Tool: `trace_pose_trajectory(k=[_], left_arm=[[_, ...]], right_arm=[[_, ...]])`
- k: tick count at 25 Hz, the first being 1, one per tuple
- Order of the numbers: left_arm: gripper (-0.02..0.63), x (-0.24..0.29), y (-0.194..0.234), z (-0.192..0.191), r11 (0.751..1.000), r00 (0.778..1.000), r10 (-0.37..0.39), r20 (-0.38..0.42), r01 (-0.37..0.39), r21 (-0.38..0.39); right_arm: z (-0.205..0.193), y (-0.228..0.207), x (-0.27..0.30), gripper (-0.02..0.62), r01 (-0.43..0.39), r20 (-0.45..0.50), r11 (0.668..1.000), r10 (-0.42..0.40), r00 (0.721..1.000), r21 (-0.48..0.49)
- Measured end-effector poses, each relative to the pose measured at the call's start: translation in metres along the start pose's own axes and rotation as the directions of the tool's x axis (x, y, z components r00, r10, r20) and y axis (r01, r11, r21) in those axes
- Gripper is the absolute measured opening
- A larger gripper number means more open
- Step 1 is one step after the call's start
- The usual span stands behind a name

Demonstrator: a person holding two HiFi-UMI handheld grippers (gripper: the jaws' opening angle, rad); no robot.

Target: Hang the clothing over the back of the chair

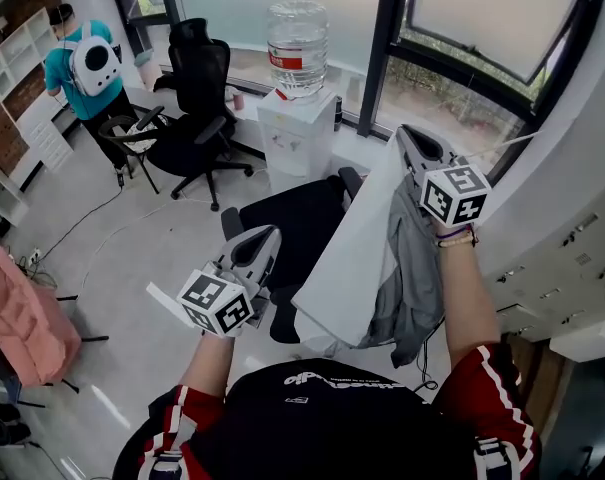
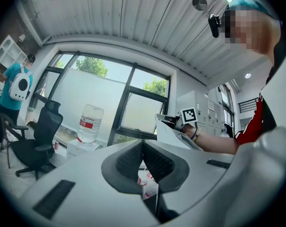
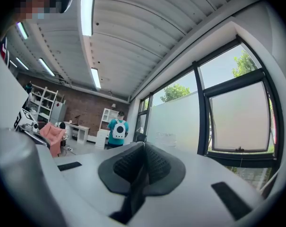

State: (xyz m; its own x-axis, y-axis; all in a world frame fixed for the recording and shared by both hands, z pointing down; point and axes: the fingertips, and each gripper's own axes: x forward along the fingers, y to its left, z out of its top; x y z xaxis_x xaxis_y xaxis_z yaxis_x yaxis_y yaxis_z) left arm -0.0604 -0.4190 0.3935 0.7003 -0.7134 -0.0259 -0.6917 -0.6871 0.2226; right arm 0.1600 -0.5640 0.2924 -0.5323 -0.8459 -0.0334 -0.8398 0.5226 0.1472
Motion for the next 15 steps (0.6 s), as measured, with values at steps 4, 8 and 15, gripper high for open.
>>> trace_pose_trajectory(k=[4,8,15], left_arm=[[0.023,-0.001,0.005,-0.003,1.000,1.000,-0.011,-0.005,0.011,-0.005],[0.023,-0.001,0.007,-0.008,1.000,1.000,-0.017,-0.016,0.017,-0.005],[0.023,0.004,0.011,-0.006,0.999,0.999,-0.033,-0.015,0.033,-0.012]], right_arm=[[0.005,0.006,0.008,0.018,0.009,0.004,1.000,-0.009,1.000,0.001],[-0.015,0.018,0.008,0.018,-0.010,-0.054,1.000,0.010,0.998,0.010],[-0.062,0.037,-0.001,0.018,-0.044,-0.189,0.998,0.051,0.981,0.042]])
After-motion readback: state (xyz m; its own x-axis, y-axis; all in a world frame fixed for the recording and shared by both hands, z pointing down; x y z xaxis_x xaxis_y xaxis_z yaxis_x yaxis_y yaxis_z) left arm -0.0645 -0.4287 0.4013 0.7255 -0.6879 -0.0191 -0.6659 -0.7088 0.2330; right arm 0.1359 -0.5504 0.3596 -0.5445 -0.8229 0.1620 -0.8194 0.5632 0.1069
